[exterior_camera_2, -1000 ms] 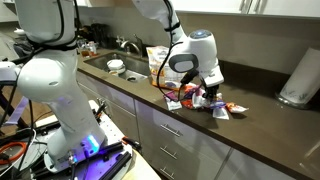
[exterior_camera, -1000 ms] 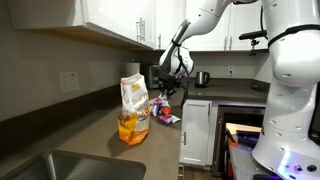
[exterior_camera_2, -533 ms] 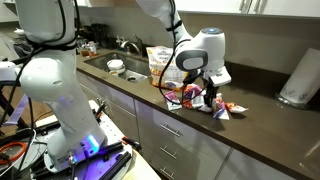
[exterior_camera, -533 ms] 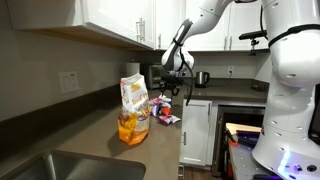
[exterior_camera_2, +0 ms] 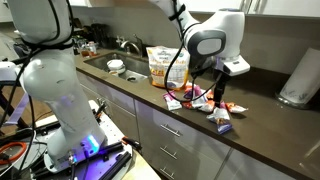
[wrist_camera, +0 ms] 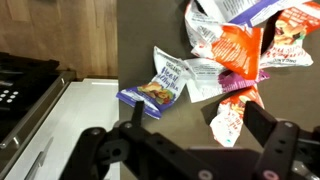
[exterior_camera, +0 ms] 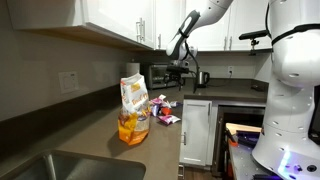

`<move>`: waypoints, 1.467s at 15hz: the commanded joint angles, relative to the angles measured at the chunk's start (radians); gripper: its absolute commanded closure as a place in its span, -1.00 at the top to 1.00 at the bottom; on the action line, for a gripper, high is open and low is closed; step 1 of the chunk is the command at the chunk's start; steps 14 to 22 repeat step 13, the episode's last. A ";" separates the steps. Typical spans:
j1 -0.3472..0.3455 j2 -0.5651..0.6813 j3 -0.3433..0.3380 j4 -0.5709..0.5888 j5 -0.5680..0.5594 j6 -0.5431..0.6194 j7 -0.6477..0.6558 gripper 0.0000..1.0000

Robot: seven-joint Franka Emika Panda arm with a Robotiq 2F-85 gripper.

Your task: Pus the sachet closer to the edge forward

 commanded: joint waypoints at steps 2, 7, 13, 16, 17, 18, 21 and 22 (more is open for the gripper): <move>0.005 -0.047 -0.021 0.073 -0.149 -0.233 0.096 1.00; -0.005 -0.056 -0.006 0.162 -0.234 -0.481 0.127 1.00; -0.018 -0.072 0.007 0.232 -0.233 -0.736 0.054 1.00; -0.018 -0.072 0.007 0.232 -0.233 -0.736 0.054 1.00; -0.018 -0.072 0.007 0.232 -0.233 -0.736 0.054 1.00; -0.018 -0.072 0.007 0.232 -0.233 -0.736 0.054 1.00; -0.018 -0.072 0.007 0.232 -0.233 -0.736 0.054 1.00; -0.018 -0.072 0.007 0.232 -0.233 -0.736 0.054 1.00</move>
